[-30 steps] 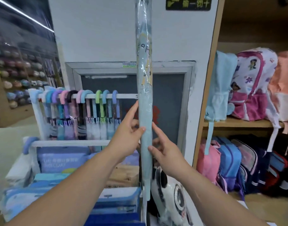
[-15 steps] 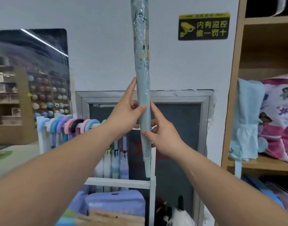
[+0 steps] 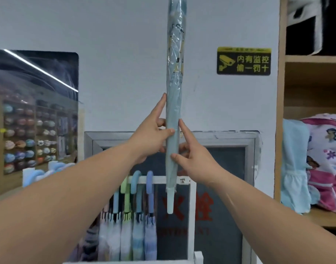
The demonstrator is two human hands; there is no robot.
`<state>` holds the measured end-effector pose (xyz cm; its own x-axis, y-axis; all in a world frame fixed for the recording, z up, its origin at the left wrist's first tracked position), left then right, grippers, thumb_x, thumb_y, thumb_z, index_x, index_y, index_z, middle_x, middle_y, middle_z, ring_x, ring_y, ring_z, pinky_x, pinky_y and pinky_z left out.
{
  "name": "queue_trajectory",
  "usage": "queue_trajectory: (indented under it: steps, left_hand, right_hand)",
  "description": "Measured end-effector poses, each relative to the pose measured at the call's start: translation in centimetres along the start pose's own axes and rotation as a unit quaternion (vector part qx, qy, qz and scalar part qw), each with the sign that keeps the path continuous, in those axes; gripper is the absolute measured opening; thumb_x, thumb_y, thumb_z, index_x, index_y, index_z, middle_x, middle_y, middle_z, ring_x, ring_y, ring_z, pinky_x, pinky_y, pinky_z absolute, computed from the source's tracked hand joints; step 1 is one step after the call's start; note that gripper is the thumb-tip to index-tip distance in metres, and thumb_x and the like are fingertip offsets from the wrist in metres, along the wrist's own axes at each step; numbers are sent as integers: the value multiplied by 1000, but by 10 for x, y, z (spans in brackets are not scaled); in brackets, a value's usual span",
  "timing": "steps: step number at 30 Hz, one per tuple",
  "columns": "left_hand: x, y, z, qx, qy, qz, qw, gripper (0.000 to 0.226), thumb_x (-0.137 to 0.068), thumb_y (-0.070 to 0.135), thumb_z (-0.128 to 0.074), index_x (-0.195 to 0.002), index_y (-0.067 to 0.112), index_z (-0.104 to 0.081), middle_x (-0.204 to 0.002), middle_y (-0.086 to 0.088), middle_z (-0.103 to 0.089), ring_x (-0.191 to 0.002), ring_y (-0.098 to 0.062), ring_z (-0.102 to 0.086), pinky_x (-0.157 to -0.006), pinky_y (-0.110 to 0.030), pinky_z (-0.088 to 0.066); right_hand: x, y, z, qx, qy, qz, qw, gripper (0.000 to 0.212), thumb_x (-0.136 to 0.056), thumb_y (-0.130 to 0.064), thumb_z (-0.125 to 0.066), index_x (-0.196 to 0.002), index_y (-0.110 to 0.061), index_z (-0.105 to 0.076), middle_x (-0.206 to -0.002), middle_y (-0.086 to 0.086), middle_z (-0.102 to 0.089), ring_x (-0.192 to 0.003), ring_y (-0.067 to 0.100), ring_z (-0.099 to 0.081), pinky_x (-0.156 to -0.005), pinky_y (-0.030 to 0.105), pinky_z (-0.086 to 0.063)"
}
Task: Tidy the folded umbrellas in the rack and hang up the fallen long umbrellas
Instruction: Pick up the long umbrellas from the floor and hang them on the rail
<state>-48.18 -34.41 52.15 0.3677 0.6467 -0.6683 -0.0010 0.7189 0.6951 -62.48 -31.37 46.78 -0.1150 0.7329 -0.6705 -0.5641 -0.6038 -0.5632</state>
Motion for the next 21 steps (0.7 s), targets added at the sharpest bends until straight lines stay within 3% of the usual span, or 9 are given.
queue_trajectory:
  steps: [5, 13, 21]
  left_hand:
    - [-30, -3, 19, 11, -14, -38, 999, 87, -98, 0, -55, -149, 61, -19, -116, 2, -69, -101, -21, -72, -68, -44, -63]
    - [-59, 5, 23, 8, 6, -61, 998, 91, -97, -2, -55, -147, 63, -17, -115, 0, -68, -98, -19, -73, -74, -45, -64]
    - [-78, 3, 27, -50, 54, -72, 995, 93, -96, 1, -55, -144, 68, -13, -114, 1, -68, -100, -18, -71, -82, -44, -62]
  right_hand:
    - [-29, -10, -8, 15, 69, -18, 997, 92, -97, -16, -63, -143, -72, -7, -98, 4, -63, -83, 29, -70, -71, 47, -63]
    - [-63, -21, 11, 47, 106, -19, 993, 91, -96, -10, -63, -145, -68, -13, -98, 7, -62, -88, 26, -71, -64, 45, -64]
    - [-92, -6, 7, 52, 127, 25, 990, 90, -97, -15, -63, -145, -68, -9, -92, -1, -63, -83, 18, -71, -74, 42, -63]
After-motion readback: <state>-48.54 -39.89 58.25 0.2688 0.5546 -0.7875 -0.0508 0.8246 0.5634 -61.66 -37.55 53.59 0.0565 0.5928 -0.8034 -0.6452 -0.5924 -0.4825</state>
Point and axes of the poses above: each hand's wrist, its own x-axis away from the middle knuckle, its own z-axis out of the back of the hand, y = z × x, the point moved 3 cm from there along -x, towards the middle knuckle
